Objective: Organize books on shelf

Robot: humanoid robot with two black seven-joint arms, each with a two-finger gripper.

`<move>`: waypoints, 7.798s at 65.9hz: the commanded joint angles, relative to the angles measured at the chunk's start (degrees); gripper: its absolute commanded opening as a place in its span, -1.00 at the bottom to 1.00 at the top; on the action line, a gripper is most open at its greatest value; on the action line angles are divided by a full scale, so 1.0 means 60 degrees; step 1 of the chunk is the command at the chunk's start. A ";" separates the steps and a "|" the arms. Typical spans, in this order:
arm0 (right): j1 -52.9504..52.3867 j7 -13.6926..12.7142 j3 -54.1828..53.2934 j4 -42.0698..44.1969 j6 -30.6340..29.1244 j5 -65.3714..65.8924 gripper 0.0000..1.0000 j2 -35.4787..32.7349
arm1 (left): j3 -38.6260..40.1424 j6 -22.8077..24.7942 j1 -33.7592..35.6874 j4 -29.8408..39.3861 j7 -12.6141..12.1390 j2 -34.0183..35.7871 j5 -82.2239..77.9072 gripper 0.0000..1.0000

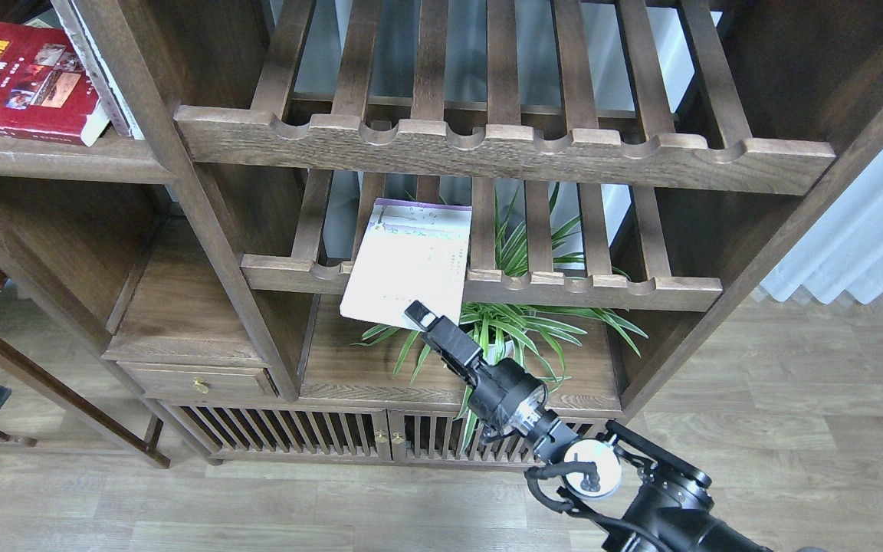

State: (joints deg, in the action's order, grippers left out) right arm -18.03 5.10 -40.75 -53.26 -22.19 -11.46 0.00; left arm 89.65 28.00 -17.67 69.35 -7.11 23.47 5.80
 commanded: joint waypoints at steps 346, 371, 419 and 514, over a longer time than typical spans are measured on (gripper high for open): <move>0.3928 -0.2314 0.0405 -0.1538 -0.0968 0.0694 -0.88 0.0000 | -0.8027 0.0000 0.2432 -0.0059 0.0116 -0.0951 0.2139 0.63; 0.3928 -0.2314 0.0390 -0.1538 -0.0968 0.0694 -0.88 0.0000 | -0.8027 0.0000 0.2432 0.0103 0.0116 -0.1230 0.2124 -0.43; 0.3767 -0.2285 -0.0094 -0.1421 -0.0968 0.0664 -0.75 0.0000 | -0.7895 0.0000 0.2300 0.0630 0.0146 -0.0630 0.2139 -0.83; 0.3855 -0.2256 -0.0240 -0.1406 -0.0968 0.1543 1.00 0.0000 | 0.2445 0.0000 -0.0058 0.3340 -0.0675 0.2900 0.0279 -0.88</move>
State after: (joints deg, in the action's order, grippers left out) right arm 4.63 -8.42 -42.20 -61.70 -28.00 -2.24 0.00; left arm 99.54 28.01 -18.13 89.58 -10.37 39.87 9.48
